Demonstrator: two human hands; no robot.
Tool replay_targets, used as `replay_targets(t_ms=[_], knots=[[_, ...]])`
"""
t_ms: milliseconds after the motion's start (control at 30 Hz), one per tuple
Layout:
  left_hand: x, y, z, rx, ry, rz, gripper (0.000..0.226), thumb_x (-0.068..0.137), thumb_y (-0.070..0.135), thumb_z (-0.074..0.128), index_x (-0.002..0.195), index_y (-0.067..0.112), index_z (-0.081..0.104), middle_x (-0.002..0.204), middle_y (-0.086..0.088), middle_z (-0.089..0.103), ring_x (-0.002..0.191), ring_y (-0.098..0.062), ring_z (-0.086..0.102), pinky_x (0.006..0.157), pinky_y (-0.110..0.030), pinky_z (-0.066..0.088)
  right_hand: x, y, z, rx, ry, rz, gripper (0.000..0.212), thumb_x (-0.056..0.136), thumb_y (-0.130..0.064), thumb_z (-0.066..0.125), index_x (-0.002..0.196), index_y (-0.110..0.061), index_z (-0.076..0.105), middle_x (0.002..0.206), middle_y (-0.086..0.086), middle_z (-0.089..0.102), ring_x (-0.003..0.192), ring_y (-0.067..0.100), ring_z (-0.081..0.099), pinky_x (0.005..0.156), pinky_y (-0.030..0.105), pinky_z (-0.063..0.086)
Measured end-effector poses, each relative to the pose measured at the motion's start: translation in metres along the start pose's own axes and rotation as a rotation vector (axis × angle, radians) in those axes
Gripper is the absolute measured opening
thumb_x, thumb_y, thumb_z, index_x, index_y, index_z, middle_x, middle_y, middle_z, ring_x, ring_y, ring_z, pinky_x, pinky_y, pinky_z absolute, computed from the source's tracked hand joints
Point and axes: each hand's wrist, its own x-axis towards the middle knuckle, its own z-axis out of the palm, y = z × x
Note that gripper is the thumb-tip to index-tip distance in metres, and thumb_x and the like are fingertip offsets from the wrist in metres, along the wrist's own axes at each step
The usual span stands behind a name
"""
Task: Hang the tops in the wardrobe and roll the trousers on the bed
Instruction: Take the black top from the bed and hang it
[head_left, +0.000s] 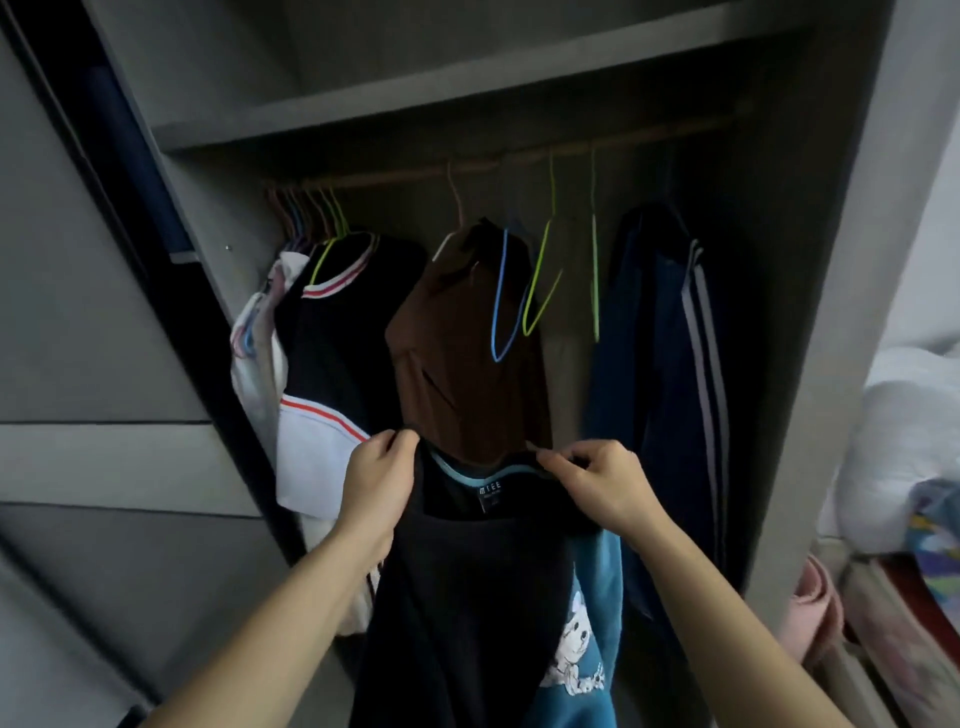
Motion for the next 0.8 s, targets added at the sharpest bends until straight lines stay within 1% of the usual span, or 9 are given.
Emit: replay_targets(t_ms=[100,167,300,433,500,600,633,700,800], knots=[[0.038,0.012,0.018,0.021,-0.044,0.071,0.043,0.085,0.038,0.05,0.097,-0.003,0.058,0.082,-0.007,0.059,0.075,-0.022,0.053,0.068,-0.038,0.042,0.056,-0.019,0.0,0.005,0.126,-0.115,0.022,0.087,-0.052,0.063,0.086,-0.032,0.072,0.073,-0.01,0.07,0.074,0.002,0.064,0.072,0.034,0.054],[0.061,0.014,0.03,0.061,-0.032,0.114,0.041,0.087,0.036,0.049,0.094,-0.004,0.056,0.078,-0.005,0.056,0.07,-0.019,0.05,0.062,-0.036,0.04,0.09,-0.035,0.001,0.008,0.269,-0.24,0.026,0.091,-0.049,0.061,0.106,-0.03,0.069,0.089,-0.008,0.068,0.086,0.007,0.063,0.077,0.029,0.049],[0.096,0.011,0.047,0.104,0.008,0.141,0.036,0.092,0.027,0.049,0.088,-0.008,0.049,0.069,-0.005,0.045,0.062,-0.015,0.04,0.055,-0.032,0.034,0.144,-0.058,0.006,0.038,0.339,-0.277,0.068,0.095,-0.045,0.059,0.149,-0.011,0.037,0.145,0.009,0.04,0.132,0.021,0.043,0.101,0.021,0.03],[0.128,0.01,0.054,0.074,0.042,0.13,0.036,0.094,0.029,0.05,0.092,-0.007,0.052,0.073,-0.006,0.049,0.067,-0.017,0.044,0.06,-0.034,0.036,0.192,-0.073,0.005,0.045,0.271,-0.174,0.095,0.093,-0.051,0.059,0.158,-0.011,0.002,0.163,0.013,0.012,0.15,0.03,0.016,0.119,0.037,0.022],[0.137,0.011,0.056,0.063,0.046,0.141,0.037,0.093,0.03,0.049,0.094,-0.007,0.052,0.071,-0.006,0.049,0.065,-0.017,0.043,0.059,-0.034,0.036,0.213,-0.074,0.001,0.008,0.208,-0.093,0.092,0.095,-0.045,0.058,0.158,-0.013,-0.001,0.162,0.015,0.02,0.147,0.032,0.027,0.115,0.04,0.03],[0.143,0.009,0.061,0.067,0.04,0.134,0.036,0.094,0.03,0.049,0.09,-0.006,0.052,0.069,-0.008,0.047,0.063,-0.017,0.043,0.058,-0.034,0.036,0.231,-0.073,0.002,-0.048,0.18,-0.027,0.045,0.103,-0.032,0.041,0.144,-0.013,0.036,0.132,0.016,0.06,0.117,0.034,0.059,0.094,0.036,0.047],[0.145,0.008,0.062,0.069,0.033,0.126,0.035,0.094,0.029,0.05,0.087,-0.005,0.051,0.067,-0.007,0.047,0.062,-0.017,0.043,0.058,-0.034,0.036,0.233,-0.072,0.003,-0.026,0.216,-0.045,0.036,0.105,-0.03,0.036,0.135,-0.014,0.045,0.118,0.013,0.065,0.107,0.032,0.062,0.085,0.032,0.045],[0.147,0.006,0.066,0.054,0.01,0.111,0.033,0.093,0.028,0.051,0.081,-0.003,0.049,0.067,-0.005,0.047,0.062,-0.016,0.043,0.058,-0.033,0.036,0.228,-0.071,0.001,0.043,0.282,-0.117,0.036,0.107,-0.031,0.031,0.135,-0.017,0.048,0.103,0.0,0.059,0.098,0.02,0.059,0.081,0.027,0.037],[0.154,0.002,0.071,0.03,-0.045,0.085,0.036,0.091,0.029,0.052,0.092,-0.007,0.053,0.076,-0.005,0.052,0.07,-0.016,0.048,0.062,-0.034,0.038,0.206,-0.064,-0.003,0.065,0.339,-0.275,0.037,0.108,-0.031,0.031,0.141,-0.02,0.045,0.098,-0.014,0.052,0.081,0.002,0.05,0.079,0.022,0.038]])
